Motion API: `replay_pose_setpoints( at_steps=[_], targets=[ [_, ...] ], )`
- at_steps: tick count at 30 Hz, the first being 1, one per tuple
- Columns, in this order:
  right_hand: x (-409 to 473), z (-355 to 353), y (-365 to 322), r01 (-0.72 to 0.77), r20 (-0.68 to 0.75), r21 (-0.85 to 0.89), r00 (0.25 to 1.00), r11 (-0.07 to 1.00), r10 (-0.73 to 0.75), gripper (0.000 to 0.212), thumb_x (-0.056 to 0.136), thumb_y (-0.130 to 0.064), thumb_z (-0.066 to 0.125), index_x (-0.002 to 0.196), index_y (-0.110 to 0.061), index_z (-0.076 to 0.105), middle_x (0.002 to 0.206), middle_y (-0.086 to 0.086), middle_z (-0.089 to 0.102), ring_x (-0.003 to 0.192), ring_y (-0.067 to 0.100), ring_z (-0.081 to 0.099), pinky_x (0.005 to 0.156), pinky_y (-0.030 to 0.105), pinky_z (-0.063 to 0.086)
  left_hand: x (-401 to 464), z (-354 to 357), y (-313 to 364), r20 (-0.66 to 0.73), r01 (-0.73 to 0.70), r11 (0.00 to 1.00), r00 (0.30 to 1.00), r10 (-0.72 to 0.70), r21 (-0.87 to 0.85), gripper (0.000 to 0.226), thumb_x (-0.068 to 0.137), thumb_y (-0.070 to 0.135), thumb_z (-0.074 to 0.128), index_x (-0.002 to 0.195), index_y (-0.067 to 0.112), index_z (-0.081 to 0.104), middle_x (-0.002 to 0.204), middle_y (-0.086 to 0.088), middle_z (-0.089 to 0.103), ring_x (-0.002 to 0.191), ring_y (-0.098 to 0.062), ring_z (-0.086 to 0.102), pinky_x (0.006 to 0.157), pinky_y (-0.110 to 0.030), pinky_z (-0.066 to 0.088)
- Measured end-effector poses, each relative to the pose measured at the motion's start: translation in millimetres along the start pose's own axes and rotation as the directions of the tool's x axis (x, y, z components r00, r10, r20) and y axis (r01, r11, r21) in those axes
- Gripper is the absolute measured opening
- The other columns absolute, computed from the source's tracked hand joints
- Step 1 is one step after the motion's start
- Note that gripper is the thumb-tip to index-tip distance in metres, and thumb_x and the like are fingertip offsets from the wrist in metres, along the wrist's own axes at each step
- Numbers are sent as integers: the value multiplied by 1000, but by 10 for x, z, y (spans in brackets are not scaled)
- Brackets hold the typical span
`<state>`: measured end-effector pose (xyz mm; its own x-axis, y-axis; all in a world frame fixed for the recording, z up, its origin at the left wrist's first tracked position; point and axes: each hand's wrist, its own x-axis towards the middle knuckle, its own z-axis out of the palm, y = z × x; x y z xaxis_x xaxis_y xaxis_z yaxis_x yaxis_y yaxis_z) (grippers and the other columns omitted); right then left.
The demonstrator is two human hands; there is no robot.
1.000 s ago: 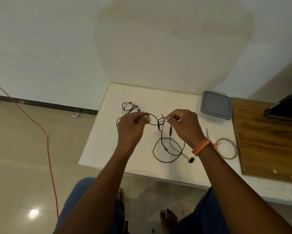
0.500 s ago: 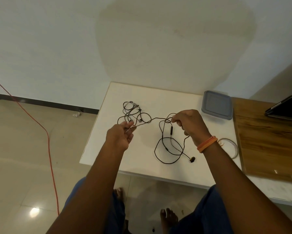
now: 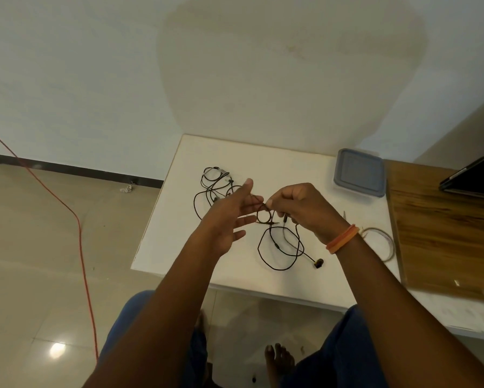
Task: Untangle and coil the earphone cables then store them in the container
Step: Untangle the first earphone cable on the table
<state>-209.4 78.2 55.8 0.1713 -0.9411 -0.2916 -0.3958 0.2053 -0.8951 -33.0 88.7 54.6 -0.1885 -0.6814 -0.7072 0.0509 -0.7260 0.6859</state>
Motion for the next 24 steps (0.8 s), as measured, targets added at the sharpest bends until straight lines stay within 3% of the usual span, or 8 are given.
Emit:
replay_pose_setpoints(
  at_steps=[3,6,10,13,15,19,22,24],
  targets=[
    [-13,50,7,10,39,-70,999,998,-7,13,85,-17,68,81,-8,76,61,-2,62,58,10,49,50,15,36,-2,86,-28,-78,-130,991,989,129,-15,25,89,42,64,101,23,75,103,11,73,107,-14,62,98,-39,36],
    [16,47,24,-67,-59,-63,996,996,63,14,84,-17,67,77,-10,76,59,-2,60,51,8,44,44,15,33,-25,85,5,-113,-432,902,895,432,31,17,91,21,66,103,13,75,93,11,72,90,-4,62,79,-17,44],
    [63,-25,46,-122,-246,108,958,987,146,15,83,-17,66,77,-6,75,60,0,55,47,12,37,43,23,29,-52,-55,-8,150,-616,715,782,605,332,16,84,6,74,96,15,77,88,-5,76,79,-5,63,77,-15,52],
    [63,-57,35,-95,-304,250,937,964,171,16,87,-17,64,82,-5,74,62,0,53,44,9,34,43,23,27,4,-89,-117,195,-619,631,768,610,468,25,81,-3,72,95,17,77,87,1,76,79,-6,66,79,-14,52],
    [56,-70,16,-70,-319,340,930,938,185,16,88,-17,63,83,-5,74,64,1,52,45,8,33,43,22,25,77,-85,-204,233,-563,474,775,588,678,29,84,-4,67,95,20,78,89,10,75,84,-2,66,82,-13,46],
    [42,-97,-11,-26,-273,427,949,904,157,16,90,-17,62,85,-8,74,67,2,52,49,10,33,46,24,25,173,-112,-314,142,-274,147,803,579,950,46,88,-4,50,117,26,67,108,5,72,103,-16,64,92,-36,46],
    [27,-95,-32,-11,-205,430,972,903,110,17,91,-17,61,85,-8,74,66,1,52,51,11,33,47,25,24,197,-142,-341,8,-127,176,832,555,976,52,86,-3,42,130,20,53,109,-2,68,108,-25,60,92,-41,43],
    [22,-85,-46,3,-184,433,979,901,85,18,91,-16,60,85,-8,74,65,2,52,51,11,31,47,25,23,245,-211,-336,-101,-78,317,854,510,945,47,89,0,42,132,15,51,112,-8,66,107,-29,59,92,-41,46]
  ],
)
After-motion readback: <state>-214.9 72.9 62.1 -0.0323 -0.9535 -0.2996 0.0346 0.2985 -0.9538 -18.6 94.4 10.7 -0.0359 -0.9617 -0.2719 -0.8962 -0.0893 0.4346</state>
